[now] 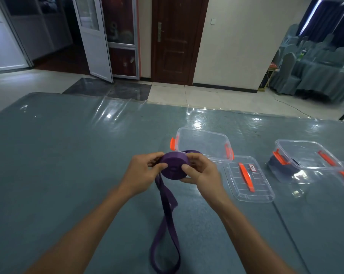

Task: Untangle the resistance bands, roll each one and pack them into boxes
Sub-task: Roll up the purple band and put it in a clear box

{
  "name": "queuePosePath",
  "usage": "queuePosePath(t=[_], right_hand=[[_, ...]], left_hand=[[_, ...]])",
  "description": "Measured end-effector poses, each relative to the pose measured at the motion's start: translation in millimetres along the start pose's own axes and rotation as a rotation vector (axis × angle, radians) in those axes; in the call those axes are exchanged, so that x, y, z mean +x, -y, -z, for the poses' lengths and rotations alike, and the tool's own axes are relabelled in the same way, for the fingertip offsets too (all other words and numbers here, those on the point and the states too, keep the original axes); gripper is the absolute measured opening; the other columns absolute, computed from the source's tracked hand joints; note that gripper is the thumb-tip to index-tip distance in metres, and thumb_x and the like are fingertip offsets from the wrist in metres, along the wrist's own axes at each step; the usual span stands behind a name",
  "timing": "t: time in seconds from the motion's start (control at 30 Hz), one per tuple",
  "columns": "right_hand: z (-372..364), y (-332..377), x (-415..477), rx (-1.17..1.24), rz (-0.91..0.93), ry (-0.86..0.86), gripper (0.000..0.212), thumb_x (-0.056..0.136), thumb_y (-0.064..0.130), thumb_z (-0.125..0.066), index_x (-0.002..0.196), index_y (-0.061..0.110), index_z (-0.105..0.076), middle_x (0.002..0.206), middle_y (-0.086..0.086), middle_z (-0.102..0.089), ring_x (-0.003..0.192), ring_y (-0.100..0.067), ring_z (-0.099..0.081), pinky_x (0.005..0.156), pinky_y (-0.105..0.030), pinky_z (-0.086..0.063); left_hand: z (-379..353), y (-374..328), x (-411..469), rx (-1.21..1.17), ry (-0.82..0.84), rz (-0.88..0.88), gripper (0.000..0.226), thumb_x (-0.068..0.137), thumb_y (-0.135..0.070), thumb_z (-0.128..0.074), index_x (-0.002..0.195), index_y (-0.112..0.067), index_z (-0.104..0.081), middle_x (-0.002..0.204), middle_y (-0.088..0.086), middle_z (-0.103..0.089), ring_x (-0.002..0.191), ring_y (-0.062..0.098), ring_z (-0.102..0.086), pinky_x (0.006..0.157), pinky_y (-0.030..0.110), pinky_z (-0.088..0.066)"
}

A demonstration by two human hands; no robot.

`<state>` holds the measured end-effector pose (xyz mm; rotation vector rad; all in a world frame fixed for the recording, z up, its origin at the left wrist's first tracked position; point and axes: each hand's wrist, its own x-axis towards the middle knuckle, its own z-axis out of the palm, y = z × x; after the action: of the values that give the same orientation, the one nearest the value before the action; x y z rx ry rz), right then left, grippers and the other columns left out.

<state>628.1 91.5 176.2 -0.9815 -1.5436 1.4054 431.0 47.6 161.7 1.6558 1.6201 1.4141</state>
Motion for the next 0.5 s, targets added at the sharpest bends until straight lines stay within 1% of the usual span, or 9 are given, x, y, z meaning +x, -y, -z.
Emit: queuePosePath(t=[0.07, 0.1, 0.13, 0.2, 0.23, 0.3, 0.37, 0.43, 0.5], right_hand=[[3, 2, 4, -0.406, 0.168, 0.043, 0.037, 0.088, 0.013, -0.073, 0.123, 0.021, -0.063, 0.107, 0.011, -0.071, 0.104, -0.007, -0.066, 0.090, -0.023, -0.055], [3, 4, 8, -0.541, 0.226, 0.048, 0.040, 0.087, 0.016, -0.074, 0.124, 0.025, -0.063, 0.106, 0.018, -0.069, 0.103, -0.001, -0.064, 0.092, -0.019, -0.051], [4, 8, 11, -0.571, 0.239, 0.049, 0.039, 0.086, 0.017, -0.074, 0.123, 0.027, -0.064, 0.103, 0.019, -0.069, 0.101, 0.000, -0.064, 0.092, -0.021, -0.052], [6, 15, 17, -0.479, 0.201, 0.033, 0.034, 0.084, 0.011, -0.075, 0.112, 0.030, -0.067, 0.097, 0.016, -0.072, 0.095, -0.006, -0.068, 0.086, -0.034, -0.058], [7, 20, 19, -0.404, 0.184, 0.011, 0.034, 0.083, 0.006, -0.075, 0.105, 0.031, -0.069, 0.094, 0.013, -0.073, 0.093, -0.010, -0.069, 0.082, -0.036, -0.060], [9, 27, 20, -0.234, 0.146, -0.023, 0.038, 0.082, -0.005, -0.072, 0.098, 0.030, -0.070, 0.091, 0.005, -0.075, 0.091, -0.017, -0.071, 0.073, -0.033, -0.061], [11, 29, 18, -0.016, 0.084, -0.031, 0.035, 0.084, -0.009, -0.068, 0.105, 0.019, -0.072, 0.095, -0.005, -0.076, 0.092, -0.025, -0.073, 0.071, -0.034, -0.061], [11, 25, 17, 0.171, 0.019, -0.029, 0.032, 0.087, -0.009, -0.065, 0.112, 0.010, -0.070, 0.101, -0.013, -0.075, 0.096, -0.031, -0.073, 0.075, -0.040, -0.061], [8, 20, 16, 0.312, -0.031, -0.030, 0.032, 0.089, -0.007, -0.063, 0.118, 0.006, -0.068, 0.110, -0.019, -0.072, 0.103, -0.034, -0.070, 0.080, -0.045, -0.060]], left_hand=[[8, -3, 9, 0.084, 0.037, -0.077, 0.021, 0.083, -0.008, -0.079, 0.103, -0.014, -0.076, 0.091, -0.008, -0.077, 0.083, 0.006, -0.071, 0.081, 0.027, -0.057], [11, -6, 14, 0.107, 0.056, -0.091, 0.022, 0.082, -0.008, -0.080, 0.103, -0.014, -0.077, 0.090, -0.007, -0.076, 0.083, 0.008, -0.071, 0.080, 0.024, -0.056], [13, -9, 17, 0.100, 0.073, -0.085, 0.023, 0.082, -0.008, -0.080, 0.103, -0.016, -0.077, 0.090, -0.007, -0.076, 0.083, 0.008, -0.071, 0.079, 0.021, -0.055], [13, -15, 20, 0.018, 0.075, -0.036, 0.026, 0.081, -0.008, -0.081, 0.102, -0.023, -0.076, 0.090, -0.013, -0.075, 0.085, 0.005, -0.071, 0.081, 0.016, -0.053], [11, -17, 20, -0.034, 0.062, -0.005, 0.028, 0.080, -0.009, -0.082, 0.100, -0.027, -0.074, 0.090, -0.014, -0.076, 0.087, 0.004, -0.071, 0.082, 0.017, -0.053], [7, -18, 19, -0.143, 0.022, 0.047, 0.029, 0.079, -0.010, -0.083, 0.099, -0.029, -0.074, 0.092, -0.011, -0.077, 0.090, 0.007, -0.072, 0.086, 0.021, -0.055], [3, -18, 17, -0.260, -0.020, 0.096, 0.029, 0.078, -0.006, -0.083, 0.098, -0.025, -0.074, 0.091, -0.009, -0.078, 0.088, 0.009, -0.073, 0.084, 0.021, -0.056], [2, -18, 16, -0.332, -0.058, 0.128, 0.029, 0.077, -0.003, -0.082, 0.098, -0.021, -0.074, 0.090, -0.008, -0.078, 0.087, 0.009, -0.073, 0.082, 0.020, -0.056], [2, -18, 14, -0.369, -0.067, 0.139, 0.029, 0.078, -0.003, -0.081, 0.103, -0.015, -0.074, 0.095, -0.002, -0.078, 0.091, 0.014, -0.074, 0.083, 0.023, -0.057]])
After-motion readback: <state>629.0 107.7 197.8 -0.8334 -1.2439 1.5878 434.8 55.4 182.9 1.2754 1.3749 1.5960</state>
